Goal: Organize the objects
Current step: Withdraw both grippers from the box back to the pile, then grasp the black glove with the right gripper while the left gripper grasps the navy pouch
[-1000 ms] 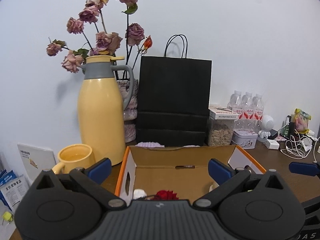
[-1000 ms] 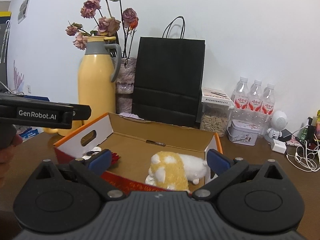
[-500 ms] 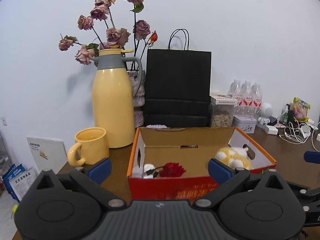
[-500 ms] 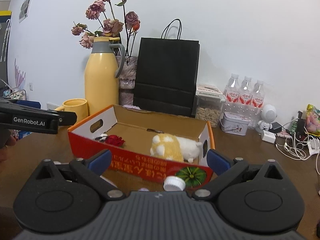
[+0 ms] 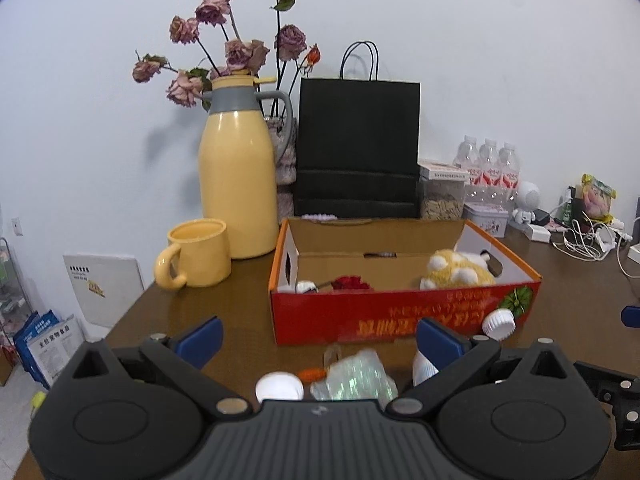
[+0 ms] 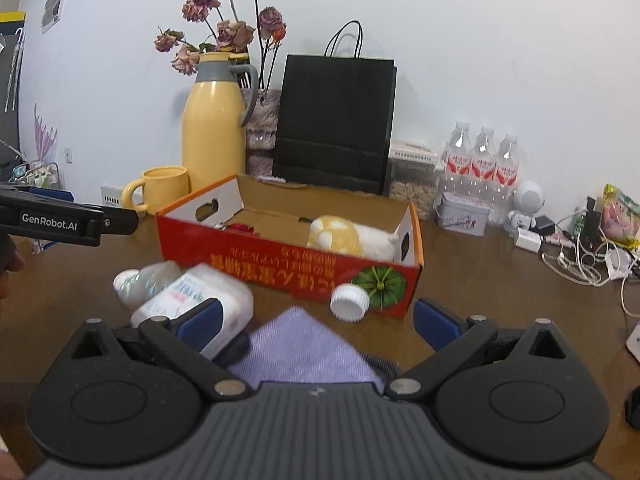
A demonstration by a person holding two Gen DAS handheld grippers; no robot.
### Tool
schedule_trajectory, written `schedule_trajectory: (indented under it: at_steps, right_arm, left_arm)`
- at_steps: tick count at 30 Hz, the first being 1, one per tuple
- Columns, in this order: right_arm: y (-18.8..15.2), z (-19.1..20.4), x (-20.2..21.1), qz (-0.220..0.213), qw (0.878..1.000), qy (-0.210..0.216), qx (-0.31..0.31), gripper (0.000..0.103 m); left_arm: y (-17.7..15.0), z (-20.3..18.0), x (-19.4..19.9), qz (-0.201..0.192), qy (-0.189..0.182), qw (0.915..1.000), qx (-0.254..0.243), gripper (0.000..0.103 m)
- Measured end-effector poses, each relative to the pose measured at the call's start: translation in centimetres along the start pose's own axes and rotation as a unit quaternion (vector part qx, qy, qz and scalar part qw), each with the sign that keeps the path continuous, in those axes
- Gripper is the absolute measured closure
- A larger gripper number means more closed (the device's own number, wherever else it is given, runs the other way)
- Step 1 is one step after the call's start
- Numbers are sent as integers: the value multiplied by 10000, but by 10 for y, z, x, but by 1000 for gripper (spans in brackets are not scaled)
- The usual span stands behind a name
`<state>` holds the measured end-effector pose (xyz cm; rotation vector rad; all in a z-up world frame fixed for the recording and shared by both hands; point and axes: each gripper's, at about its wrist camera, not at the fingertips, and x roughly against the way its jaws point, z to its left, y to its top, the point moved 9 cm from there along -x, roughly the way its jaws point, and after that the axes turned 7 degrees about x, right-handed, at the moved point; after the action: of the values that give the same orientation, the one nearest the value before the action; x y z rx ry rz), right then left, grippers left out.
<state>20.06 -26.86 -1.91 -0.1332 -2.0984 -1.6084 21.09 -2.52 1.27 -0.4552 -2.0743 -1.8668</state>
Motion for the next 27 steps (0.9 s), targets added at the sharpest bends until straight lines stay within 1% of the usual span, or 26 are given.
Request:
schedule_trajectory:
  at_steps: [8,12,17,23,25,27]
  right_arm:
    - [-24,14,15,136,9998,126,-26,0]
    - [-34,18,24,113,9998,139,3,0]
    - [-48,25,33,70,9999,99,98,0]
    - [-61,25,30,144,9997,176,-6,0]
    - [-64,26,28,169,9995,252,-31,4]
    - [-66,29,26,183,9991,375,-6,14]
  left_arm:
    - [-32,-2,15,201,-65,9998,-16,0]
    - [-53,-5,21,353,-84,9993,-97,0]
    - [-78,-12,16,683,-142,9973,-235,0]
    - [-94,-23,9,868,-291,9951,-379,0]
    - [-99,-27,6,918,-336,9943,-435,0]
    - [-102,-31,2,958,-369,9935,-496,0]
